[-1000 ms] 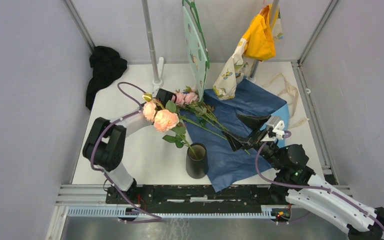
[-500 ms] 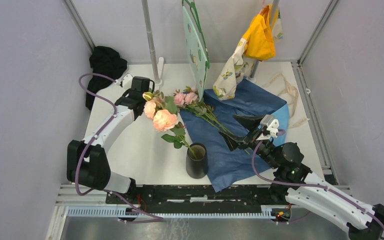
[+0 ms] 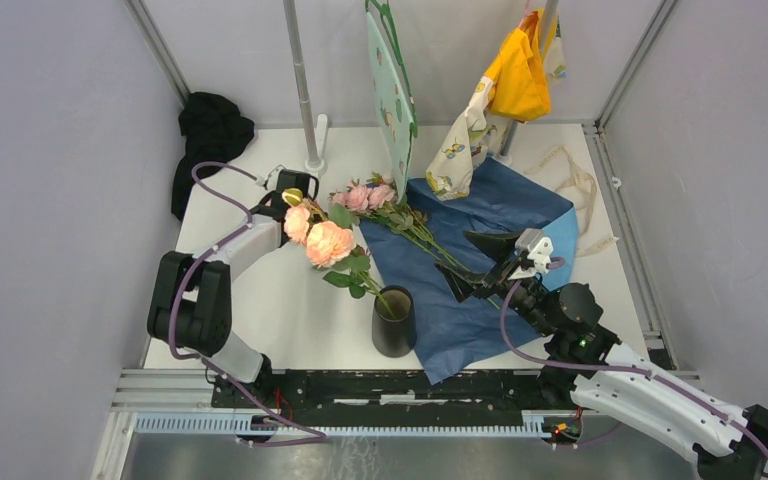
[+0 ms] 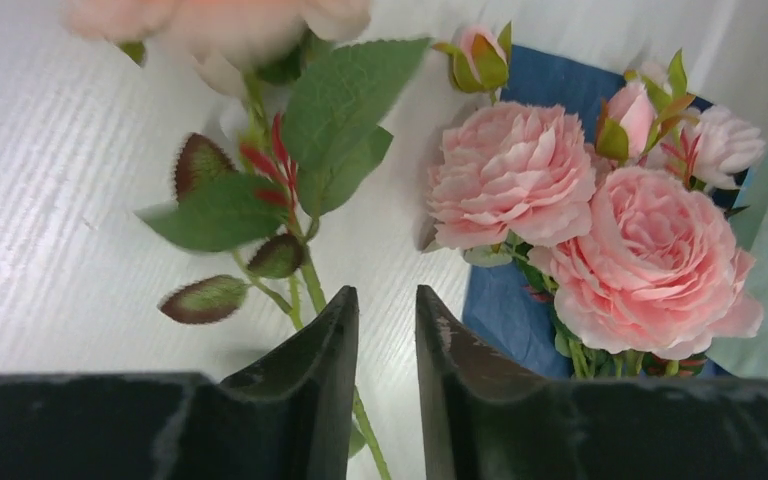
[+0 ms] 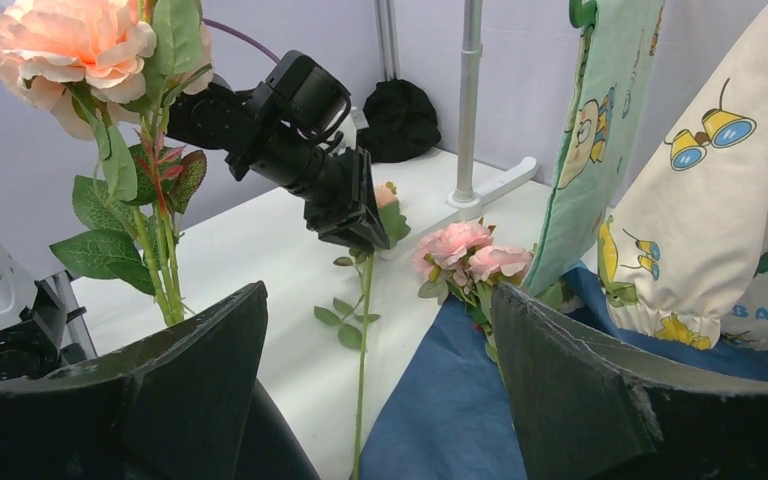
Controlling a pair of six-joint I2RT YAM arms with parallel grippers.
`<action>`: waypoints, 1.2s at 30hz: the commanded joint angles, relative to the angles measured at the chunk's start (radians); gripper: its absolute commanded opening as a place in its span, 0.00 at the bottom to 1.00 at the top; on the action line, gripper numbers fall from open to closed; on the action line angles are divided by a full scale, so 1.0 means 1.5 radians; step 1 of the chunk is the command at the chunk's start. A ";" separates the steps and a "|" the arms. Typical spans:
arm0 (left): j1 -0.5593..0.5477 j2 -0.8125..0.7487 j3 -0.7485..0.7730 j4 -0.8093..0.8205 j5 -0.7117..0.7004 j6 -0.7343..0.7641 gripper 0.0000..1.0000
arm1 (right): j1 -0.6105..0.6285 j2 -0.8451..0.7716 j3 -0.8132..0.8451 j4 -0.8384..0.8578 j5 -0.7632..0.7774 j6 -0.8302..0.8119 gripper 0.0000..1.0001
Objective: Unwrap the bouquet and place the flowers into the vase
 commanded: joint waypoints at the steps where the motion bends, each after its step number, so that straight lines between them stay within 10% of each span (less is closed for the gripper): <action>1: -0.003 0.003 -0.018 0.079 0.061 0.002 0.41 | 0.000 0.002 -0.007 0.028 0.013 0.005 0.87; 18: 0.002 -0.078 -0.025 -0.068 -0.020 -0.088 0.49 | -0.001 0.020 -0.021 0.044 0.015 0.004 0.88; 36: 0.017 0.083 0.030 -0.038 -0.028 -0.099 0.45 | -0.002 -0.059 -0.021 -0.017 0.085 -0.010 0.98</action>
